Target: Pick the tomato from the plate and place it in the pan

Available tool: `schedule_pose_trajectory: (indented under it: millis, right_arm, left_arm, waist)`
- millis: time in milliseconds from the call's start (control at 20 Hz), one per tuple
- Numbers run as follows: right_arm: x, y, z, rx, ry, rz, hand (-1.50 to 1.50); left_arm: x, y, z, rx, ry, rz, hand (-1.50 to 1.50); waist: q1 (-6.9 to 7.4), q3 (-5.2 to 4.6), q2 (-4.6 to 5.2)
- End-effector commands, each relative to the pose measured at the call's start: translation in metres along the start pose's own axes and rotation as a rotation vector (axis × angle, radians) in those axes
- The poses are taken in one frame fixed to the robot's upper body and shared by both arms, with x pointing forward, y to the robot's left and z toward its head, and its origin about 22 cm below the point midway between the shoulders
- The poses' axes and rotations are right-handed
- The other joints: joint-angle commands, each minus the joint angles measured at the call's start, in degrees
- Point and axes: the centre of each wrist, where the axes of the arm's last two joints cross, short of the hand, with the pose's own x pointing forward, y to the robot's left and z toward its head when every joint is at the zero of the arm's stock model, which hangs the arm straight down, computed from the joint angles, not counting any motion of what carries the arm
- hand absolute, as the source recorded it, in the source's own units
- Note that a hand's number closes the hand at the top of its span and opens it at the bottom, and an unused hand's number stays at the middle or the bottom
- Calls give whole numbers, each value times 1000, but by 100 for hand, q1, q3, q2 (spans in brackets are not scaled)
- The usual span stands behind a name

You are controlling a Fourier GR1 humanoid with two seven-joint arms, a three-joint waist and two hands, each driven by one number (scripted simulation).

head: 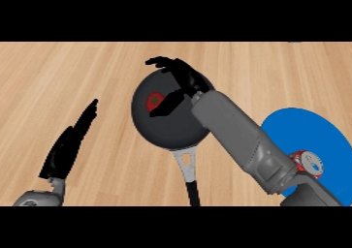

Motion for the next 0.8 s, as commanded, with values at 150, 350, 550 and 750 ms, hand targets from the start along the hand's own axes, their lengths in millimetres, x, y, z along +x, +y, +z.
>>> schedule_pose_trajectory:
  millis: [150, 350, 550, 750]
  right_arm:
    - [-4, -14, -3, -258, -14, -204, -150]
    - [-5, -27, -8, -376, 42, -282, -150]
    - [-30, -73, 2, -426, 9, -339, -150]
    - [-64, -125, 27, -436, -47, -297, -150]
  left_arm:
    - [-7, 5, 5, 16, 35, 22, 0]
    - [-7, 2, 5, 32, 43, 21, 0]
    - [-1, 19, 10, 63, 28, 3, 0]
    - [-7, 15, 15, 71, 33, 16, 0]
  waist:
    - [-164, 0, -43]
    - [-283, 0, -41]
    - [-456, 5, -77]
    - [-544, 5, -92]
